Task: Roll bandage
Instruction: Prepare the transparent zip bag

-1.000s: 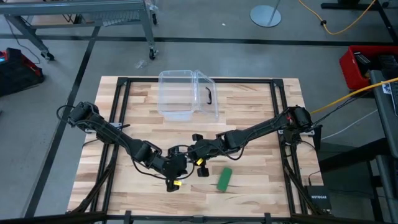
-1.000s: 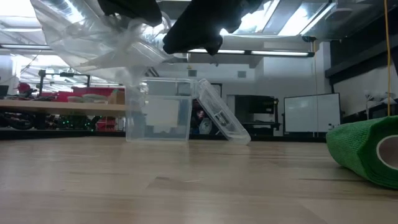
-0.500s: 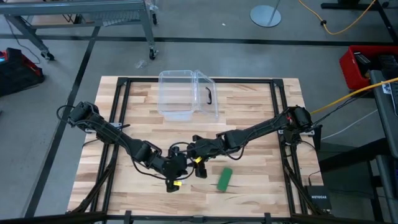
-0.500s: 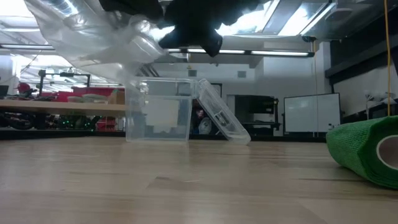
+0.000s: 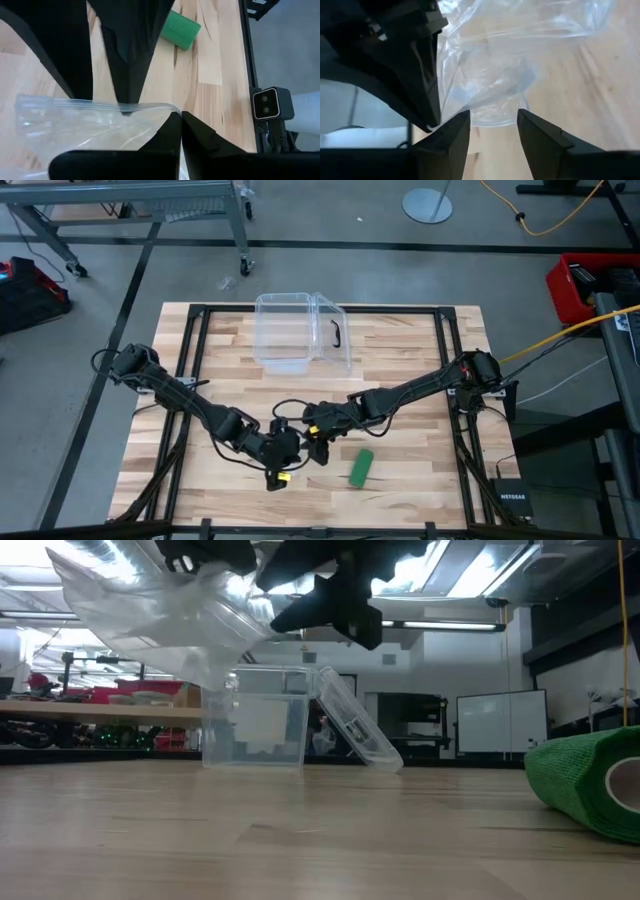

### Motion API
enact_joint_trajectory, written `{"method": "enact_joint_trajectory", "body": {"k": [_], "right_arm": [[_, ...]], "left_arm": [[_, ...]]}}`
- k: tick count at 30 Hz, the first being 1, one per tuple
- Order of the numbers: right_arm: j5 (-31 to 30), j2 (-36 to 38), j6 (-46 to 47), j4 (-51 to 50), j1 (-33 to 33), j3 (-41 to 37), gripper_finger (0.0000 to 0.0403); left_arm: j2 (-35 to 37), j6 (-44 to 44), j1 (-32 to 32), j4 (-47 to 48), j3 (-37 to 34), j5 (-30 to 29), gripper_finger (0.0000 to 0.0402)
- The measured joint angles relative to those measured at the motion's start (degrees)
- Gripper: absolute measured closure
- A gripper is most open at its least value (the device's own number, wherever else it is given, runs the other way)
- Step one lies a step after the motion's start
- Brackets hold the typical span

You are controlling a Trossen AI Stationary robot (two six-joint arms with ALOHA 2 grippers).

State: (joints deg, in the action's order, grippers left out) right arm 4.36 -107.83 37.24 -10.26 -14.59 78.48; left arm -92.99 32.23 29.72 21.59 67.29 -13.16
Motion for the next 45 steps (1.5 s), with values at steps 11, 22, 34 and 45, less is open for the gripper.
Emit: {"method": "enact_joint_trajectory", "body": {"k": [11,22,34,45], "right_arm": [[2.28,0.00,5.22,3.66,-0.01,0.00,0.0233],[16.05,0.02,-12.95,3.32,-0.08,0.00,0.0233],[16.24,0.09,-24.52,4.43,-0.53,0.04,0.0233],[7.59,0.13,-37.20,-2.00,-4.65,9.25,0.0233]], "left_arm": [[0.00,-3.33,2.81,-0.08,0.00,0.16,0.0401],[7.65,3.61,4.10,4.21,0.00,6.91,0.0401],[14.82,17.28,3.12,8.32,0.00,14.32,0.0401],[14.57,22.47,3.12,9.89,-0.01,18.29,0.0401]]}}
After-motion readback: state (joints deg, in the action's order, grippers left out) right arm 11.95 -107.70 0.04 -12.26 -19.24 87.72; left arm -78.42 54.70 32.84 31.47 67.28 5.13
